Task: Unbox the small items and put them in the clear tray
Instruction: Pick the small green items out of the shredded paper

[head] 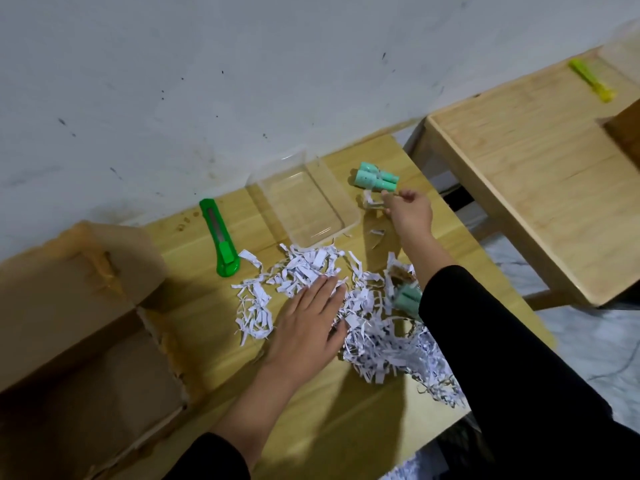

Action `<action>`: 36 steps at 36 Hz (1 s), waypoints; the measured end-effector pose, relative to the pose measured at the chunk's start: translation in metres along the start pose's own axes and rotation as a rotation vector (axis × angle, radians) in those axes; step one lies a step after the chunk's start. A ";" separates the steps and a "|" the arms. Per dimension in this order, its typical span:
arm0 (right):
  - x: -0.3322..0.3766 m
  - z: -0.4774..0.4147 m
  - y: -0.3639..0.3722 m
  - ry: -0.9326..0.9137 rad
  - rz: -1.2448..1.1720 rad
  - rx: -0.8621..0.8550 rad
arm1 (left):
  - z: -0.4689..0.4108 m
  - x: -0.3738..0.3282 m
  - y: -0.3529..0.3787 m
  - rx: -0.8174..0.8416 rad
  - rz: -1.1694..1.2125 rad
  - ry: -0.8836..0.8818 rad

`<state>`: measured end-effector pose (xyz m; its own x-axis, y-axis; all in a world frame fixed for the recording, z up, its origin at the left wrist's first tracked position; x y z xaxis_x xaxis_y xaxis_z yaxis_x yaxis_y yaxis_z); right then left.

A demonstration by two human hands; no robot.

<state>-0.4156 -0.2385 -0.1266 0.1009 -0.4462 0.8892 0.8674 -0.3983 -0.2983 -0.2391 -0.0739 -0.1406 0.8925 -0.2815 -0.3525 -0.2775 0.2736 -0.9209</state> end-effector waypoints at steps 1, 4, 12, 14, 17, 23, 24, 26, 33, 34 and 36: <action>0.001 0.008 -0.003 -0.035 0.057 0.034 | 0.000 0.000 -0.001 0.011 0.018 0.002; -0.001 0.032 -0.013 -0.147 0.222 0.202 | 0.001 -0.002 -0.003 0.026 0.060 0.000; -0.006 0.082 -0.067 -0.526 0.511 0.300 | 0.004 -0.005 -0.004 -0.002 0.111 -0.045; -0.009 0.090 -0.080 -0.603 0.640 0.281 | 0.006 -0.006 -0.002 -0.005 0.099 -0.042; -0.023 0.101 -0.089 -0.590 0.910 0.392 | 0.009 -0.007 -0.001 -0.017 0.097 -0.029; -0.041 0.116 -0.091 -0.584 1.091 0.399 | 0.017 -0.009 -0.001 -0.004 0.105 -0.018; -0.042 0.118 -0.092 -0.585 1.078 0.392 | 0.018 -0.010 -0.001 -0.002 0.106 -0.016; -0.044 0.122 -0.092 -0.582 1.038 0.378 | 0.020 -0.009 -0.001 0.008 0.102 -0.019; -0.028 0.142 -0.100 -0.513 0.674 0.281 | 0.023 -0.010 0.000 0.000 0.108 -0.024; -0.025 0.144 -0.101 -0.520 0.633 0.256 | 0.022 -0.009 0.000 -0.001 0.108 -0.026; -0.018 0.146 -0.105 -0.525 0.570 0.214 | 0.022 -0.010 0.001 -0.008 0.111 -0.030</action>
<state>-0.4369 -0.0712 -0.0609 0.7265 -0.0782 0.6827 0.6822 -0.0371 -0.7302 -0.2401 -0.0503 -0.1341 0.8665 -0.2221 -0.4470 -0.3775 0.2943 -0.8780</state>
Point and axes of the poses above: each hand's wrist, its own z-axis away from the middle knuckle, its own y-axis out of the palm, x = y × z, the point moved 1 cm from there along -z, towards the middle knuckle, and after that the axes turned 2 degrees about -y, right-handed, at the moved point
